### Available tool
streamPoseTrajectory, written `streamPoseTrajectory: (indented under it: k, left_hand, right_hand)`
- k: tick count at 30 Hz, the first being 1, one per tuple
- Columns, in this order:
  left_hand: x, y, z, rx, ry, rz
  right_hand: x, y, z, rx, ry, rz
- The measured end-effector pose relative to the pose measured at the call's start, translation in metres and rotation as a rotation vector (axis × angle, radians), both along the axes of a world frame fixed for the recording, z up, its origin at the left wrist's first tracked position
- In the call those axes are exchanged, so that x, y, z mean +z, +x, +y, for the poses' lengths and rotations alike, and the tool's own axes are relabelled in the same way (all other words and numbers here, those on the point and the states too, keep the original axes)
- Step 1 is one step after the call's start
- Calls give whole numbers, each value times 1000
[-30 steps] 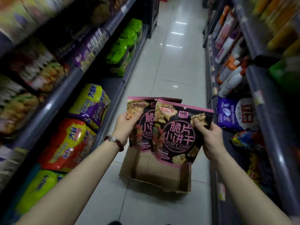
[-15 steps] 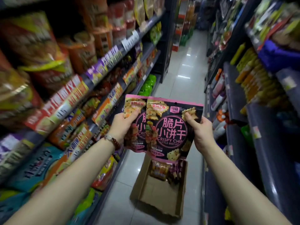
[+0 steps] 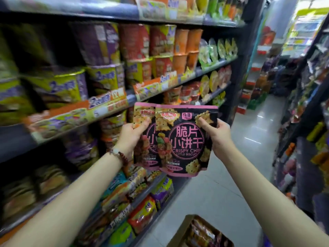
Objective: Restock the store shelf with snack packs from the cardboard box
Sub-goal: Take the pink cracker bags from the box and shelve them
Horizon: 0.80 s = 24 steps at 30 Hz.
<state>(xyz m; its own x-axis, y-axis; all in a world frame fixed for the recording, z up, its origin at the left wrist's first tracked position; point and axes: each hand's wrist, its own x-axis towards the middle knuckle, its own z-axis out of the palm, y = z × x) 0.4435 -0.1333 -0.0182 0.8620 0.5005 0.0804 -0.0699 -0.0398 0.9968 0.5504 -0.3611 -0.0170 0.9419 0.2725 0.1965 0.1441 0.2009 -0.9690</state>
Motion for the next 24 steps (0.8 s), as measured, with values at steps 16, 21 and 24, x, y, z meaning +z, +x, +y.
streamPoseTrajectory:
  k: [16,21,24]
  left_hand:
    - [63,-265,89,644,110,-132]
    - [72,-361,107,786,118,-163]
    - [78,-421,116,868,127,-155]
  right_hand:
    - [70,-142,186,576,23,-150]
    - [81,-222,242,749,55,-176]
    - [88,-275,273,840,84,-180]
